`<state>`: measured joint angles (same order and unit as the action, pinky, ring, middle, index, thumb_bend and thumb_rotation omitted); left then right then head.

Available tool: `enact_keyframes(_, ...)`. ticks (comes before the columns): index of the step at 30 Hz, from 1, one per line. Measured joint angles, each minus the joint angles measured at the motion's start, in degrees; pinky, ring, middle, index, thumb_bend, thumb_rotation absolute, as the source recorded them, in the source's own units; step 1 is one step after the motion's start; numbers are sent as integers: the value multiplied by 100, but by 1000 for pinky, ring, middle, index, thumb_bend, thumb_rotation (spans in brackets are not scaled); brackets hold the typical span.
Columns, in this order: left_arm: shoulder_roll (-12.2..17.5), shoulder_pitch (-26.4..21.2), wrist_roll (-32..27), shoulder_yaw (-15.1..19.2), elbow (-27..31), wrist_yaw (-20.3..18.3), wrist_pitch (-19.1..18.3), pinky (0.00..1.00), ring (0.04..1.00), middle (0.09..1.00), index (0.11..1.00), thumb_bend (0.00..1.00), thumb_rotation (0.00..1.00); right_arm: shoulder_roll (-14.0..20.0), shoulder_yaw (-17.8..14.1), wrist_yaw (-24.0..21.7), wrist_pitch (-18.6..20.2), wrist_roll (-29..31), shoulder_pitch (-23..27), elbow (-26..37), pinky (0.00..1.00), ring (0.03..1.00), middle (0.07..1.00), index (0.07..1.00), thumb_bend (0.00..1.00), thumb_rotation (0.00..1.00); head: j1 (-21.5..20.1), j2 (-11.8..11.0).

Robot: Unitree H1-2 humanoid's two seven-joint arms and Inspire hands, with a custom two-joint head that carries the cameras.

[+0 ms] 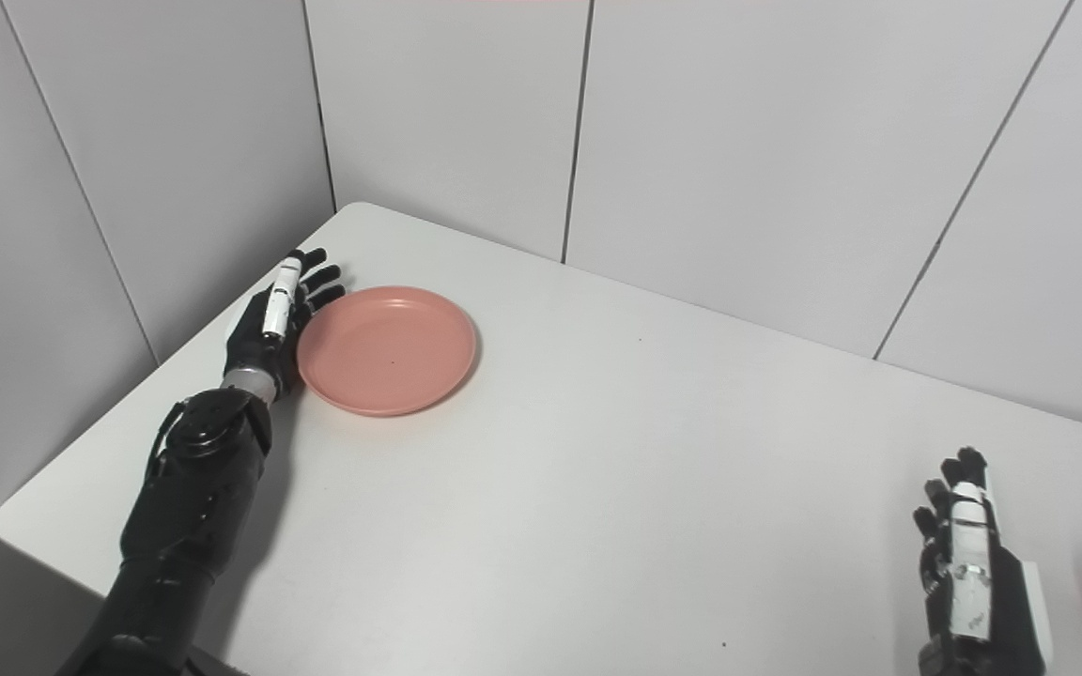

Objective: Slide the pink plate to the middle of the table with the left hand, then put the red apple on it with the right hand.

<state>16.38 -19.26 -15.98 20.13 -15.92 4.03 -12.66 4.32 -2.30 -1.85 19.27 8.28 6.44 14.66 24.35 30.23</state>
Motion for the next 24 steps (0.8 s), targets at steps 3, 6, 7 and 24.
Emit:
enact_keyframes(3,-32,0,-2,-4,25,0,-9,873,879,888,872,319,1000,0,4,1,0,-16,0,0,1000,993,997,1000,53,1000,-9,0)
enact_keyframes(6,-45,-1,-2,-12,25,0,-8,863,869,877,861,323,997,0,4,1,0,-14,0,0,1000,993,996,1000,54,1000,-35,9)
enact_keyframes(7,-49,-2,-2,-13,25,0,-8,859,866,874,856,320,999,0,4,1,0,-10,0,0,1000,990,994,1000,55,1000,-61,17)
enact_keyframes(24,-141,-70,8,-320,30,-16,-11,877,879,889,870,327,1000,-18,42,0,-1,-106,0,-4,1000,988,991,1000,82,1000,-176,53)
